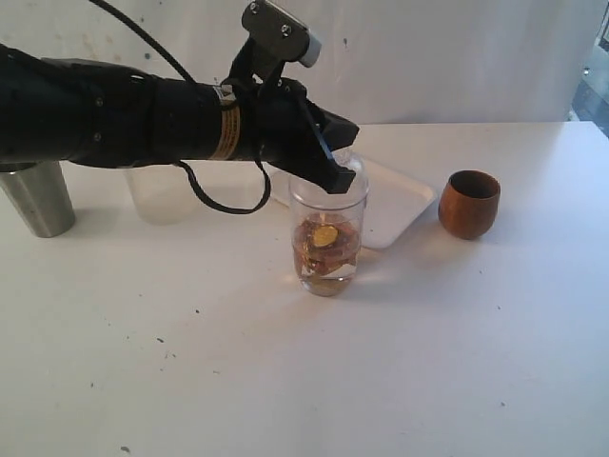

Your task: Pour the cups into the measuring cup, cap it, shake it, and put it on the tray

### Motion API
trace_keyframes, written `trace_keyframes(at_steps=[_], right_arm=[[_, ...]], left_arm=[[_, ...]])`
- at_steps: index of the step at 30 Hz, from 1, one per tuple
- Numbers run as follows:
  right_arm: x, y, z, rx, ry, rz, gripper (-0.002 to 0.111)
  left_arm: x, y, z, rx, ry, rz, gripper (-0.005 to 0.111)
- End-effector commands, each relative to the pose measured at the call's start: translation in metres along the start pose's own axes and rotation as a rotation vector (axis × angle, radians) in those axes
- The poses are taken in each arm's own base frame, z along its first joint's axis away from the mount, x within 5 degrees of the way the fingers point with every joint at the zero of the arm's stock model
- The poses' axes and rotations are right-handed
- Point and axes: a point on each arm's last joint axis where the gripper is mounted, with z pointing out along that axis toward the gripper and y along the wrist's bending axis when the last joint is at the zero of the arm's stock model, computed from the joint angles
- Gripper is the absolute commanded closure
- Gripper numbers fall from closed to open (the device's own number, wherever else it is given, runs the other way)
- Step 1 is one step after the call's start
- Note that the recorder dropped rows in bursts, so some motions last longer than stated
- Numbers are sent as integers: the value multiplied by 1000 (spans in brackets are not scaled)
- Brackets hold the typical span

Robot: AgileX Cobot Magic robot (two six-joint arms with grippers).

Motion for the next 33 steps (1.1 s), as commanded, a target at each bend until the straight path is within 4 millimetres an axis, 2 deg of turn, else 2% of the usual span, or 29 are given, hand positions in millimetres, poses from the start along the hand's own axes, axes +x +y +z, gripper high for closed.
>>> trace_keyframes(at_steps=[1, 3, 5, 7, 10, 11, 13, 17, 21, 25, 29, 33], right_arm=[[-1, 0, 0, -3, -15, 5, 107], [-1, 0, 0, -3, -15, 5, 107], [-1, 0, 0, -3, -15, 5, 107], [-1, 0, 0, -3, -15, 5, 107], [-1, 0, 0, -3, -15, 5, 107], [-1, 0, 0, -3, -15, 5, 107], [-1, 0, 0, -3, -15, 5, 107], [-1, 0, 0, -3, -15, 5, 107], [-1, 0, 0, -3, -15, 5, 107], [-1, 0, 0, -3, -15, 5, 107], [-1, 0, 0, -3, -15, 5, 107], [-1, 0, 0, -3, -15, 5, 107]], left_arm=[[-2, -1, -8, -24, 5, 16, 106], [-12, 1, -16, -51, -17, 26, 100], [-22, 0, -25, -60, -47, 34, 87], [-30, -1, -33, -66, -71, 38, 62], [-38, -2, -40, -70, -96, -14, 9], [-38, -2, -41, -67, -99, -41, 1], [-38, -4, -43, -51, -103, -108, 2], [-27, -12, -44, 13, -83, -123, 2], [6, -23, -42, 71, -3, -163, 2], [36, -27, -43, 41, 57, -178, 2], [51, -28, -42, 17, 41, -146, 2], [70, -32, -31, 47, 32, -117, 2]])
